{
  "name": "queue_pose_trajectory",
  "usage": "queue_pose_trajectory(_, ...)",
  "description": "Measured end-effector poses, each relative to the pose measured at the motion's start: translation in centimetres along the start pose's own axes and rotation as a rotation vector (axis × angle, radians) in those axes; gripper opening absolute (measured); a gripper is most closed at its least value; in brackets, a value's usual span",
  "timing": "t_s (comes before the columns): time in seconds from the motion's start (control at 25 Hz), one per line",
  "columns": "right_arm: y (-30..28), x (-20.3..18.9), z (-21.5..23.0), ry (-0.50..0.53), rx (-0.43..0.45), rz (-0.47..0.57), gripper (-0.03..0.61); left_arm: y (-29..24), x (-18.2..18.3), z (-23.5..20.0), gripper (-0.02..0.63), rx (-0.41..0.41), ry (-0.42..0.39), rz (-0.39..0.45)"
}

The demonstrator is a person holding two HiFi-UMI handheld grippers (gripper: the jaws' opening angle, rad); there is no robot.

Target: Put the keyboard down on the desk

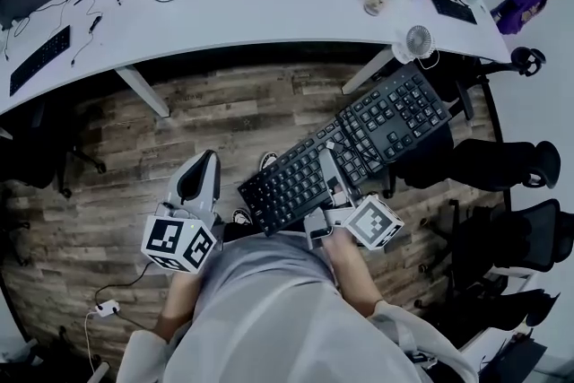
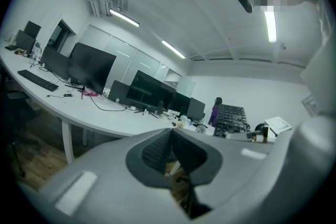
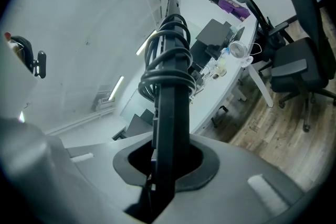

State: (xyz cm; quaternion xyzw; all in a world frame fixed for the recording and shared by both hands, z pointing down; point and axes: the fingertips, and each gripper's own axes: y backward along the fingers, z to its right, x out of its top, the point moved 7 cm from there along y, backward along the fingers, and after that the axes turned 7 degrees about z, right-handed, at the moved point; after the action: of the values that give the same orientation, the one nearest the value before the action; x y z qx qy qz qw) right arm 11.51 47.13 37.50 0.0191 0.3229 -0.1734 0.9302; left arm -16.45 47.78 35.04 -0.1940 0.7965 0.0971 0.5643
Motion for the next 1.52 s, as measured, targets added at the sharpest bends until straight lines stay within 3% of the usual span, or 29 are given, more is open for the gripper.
queue_pose_trajectory(1.12, -18.4, 11.0, 9.4, -0.076, -0.023, -0.026, 0.071, -23.2, 2.0, -1.3, 0.0, -0.016, -0.022, -0.056)
queue_pose_trajectory(1.52, -23.6, 14.0, 12.0, -0.1, 0.014, -0.044, 0.071, -29.1, 2.4, -1.3, 0.0, 0.007, -0.035, -0.047)
